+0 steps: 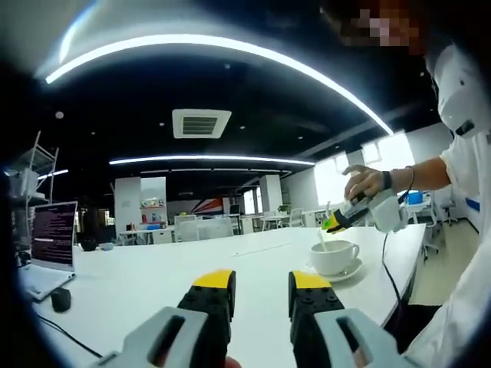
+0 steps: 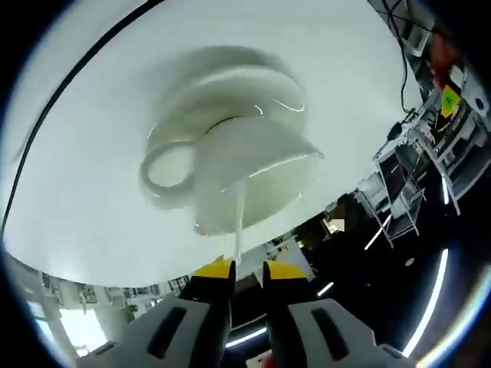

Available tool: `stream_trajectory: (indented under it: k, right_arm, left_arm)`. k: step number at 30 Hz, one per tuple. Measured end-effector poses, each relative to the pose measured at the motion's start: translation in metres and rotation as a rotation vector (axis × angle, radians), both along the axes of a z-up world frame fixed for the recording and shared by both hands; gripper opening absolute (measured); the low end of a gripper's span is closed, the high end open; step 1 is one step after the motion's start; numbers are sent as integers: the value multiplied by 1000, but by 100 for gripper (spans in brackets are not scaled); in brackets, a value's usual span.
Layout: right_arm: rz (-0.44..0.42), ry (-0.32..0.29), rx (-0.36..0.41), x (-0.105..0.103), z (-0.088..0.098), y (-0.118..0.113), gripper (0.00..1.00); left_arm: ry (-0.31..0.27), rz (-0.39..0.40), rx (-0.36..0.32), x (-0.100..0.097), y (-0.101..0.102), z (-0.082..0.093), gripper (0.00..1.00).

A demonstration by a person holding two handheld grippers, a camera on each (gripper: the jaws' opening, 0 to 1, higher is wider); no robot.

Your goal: Tidy tabletop coffee trays, cups and spoons，present forward

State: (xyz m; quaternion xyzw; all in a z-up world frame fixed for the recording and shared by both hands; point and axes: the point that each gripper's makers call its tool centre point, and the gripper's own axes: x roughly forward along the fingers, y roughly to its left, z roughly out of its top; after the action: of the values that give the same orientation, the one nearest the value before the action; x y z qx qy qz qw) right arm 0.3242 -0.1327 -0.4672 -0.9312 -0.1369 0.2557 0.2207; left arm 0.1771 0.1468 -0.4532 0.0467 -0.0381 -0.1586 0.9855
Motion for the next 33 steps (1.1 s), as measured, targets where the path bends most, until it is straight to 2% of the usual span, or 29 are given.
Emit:
stream_trajectory:
  k: [2,6,8,10,15,18,25,26,29,33]
  right_arm:
    - [-31,6,55,4,9,-4,15]
    - [-115,88,271,9,30,-16,16]
    - [-135,76,330,11,42,-25,18]
    - [-169,98,414,12,50,-36,22]
    - [-222,89,540,11,72,-60,23]
    - [-248,87,586,9,81,-73,23]
    - [-342,149,748,4,93,-102,24]
    - [-370,145,807,2,102,-113,25]
    - [-418,172,909,-2,113,-130,27]
    - [-453,210,1013,-14,123,-150,29]
  left_arm:
    - [1,1,1,0,0,0,29]
    - [2,1,1,2,0,1,29]
    - [1,-1,3,4,-1,2,29]
    - [-3,-2,4,7,-1,4,29]
    - [-13,-4,6,11,-2,8,29]
    - [-18,-2,4,13,-1,10,29]
    - [-32,-9,6,19,0,16,29]
    - [-36,-10,6,20,-1,17,29]
    - [-43,-14,4,23,-1,20,29]
    - [-53,-20,5,26,-2,23,29]
